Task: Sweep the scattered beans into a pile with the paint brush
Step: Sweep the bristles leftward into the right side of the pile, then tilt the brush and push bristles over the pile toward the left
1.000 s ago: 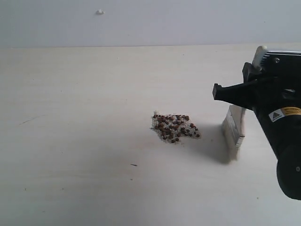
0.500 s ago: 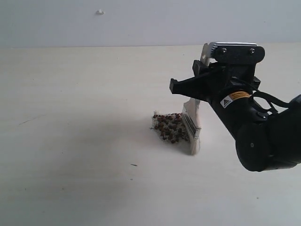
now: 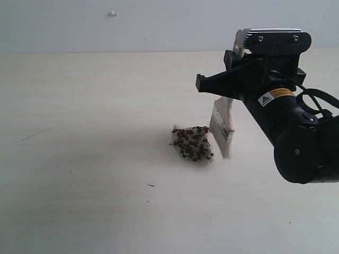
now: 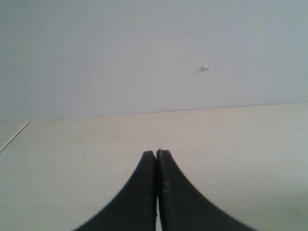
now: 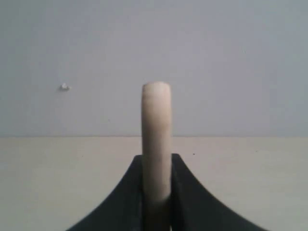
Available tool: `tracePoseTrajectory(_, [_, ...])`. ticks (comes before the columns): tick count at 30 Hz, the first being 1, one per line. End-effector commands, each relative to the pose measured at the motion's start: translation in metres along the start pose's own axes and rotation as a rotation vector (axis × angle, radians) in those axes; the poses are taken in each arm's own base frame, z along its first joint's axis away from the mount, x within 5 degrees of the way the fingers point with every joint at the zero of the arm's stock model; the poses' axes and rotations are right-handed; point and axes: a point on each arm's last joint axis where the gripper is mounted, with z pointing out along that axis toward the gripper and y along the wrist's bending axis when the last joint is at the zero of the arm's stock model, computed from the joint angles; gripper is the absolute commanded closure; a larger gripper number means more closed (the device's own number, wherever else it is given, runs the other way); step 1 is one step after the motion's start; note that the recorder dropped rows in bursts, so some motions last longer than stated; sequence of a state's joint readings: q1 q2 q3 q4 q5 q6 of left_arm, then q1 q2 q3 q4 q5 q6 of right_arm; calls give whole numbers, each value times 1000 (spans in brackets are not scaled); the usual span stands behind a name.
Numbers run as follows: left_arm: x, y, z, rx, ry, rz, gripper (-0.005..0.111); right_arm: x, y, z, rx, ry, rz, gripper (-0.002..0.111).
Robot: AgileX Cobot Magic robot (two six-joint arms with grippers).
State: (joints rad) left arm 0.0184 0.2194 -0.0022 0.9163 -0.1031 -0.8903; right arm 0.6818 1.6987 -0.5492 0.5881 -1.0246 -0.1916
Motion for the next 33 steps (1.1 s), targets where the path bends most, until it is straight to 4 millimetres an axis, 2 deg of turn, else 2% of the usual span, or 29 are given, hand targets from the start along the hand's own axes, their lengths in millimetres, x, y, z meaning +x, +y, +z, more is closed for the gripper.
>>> tracePoseTrajectory(1, [0, 0, 0, -2, -2, -2, 107, -6, 1, 0, 1, -38, -71, 108])
tracePoseTrajectory(6, [0, 0, 0, -2, -2, -2, 107, -8, 0, 1, 26, -100, -94, 108])
tracePoseTrajectory(15, [0, 0, 0, -2, -2, -2, 107, 20, 3, 19, 50, -30, -123, 108])
tracePoseTrajectory(19, [0, 0, 0, -2, -2, -2, 107, 26, 8, 25, 21, -9, -105, 108])
tracePoseTrajectory(27, [0, 0, 0, -2, -2, -2, 107, 24, 18, 29, -62, -13, -61, 108])
tracePoseTrajectory(33, [0, 0, 0, -2, -2, -2, 107, 24, 13, 29, -3, -11, -76, 108])
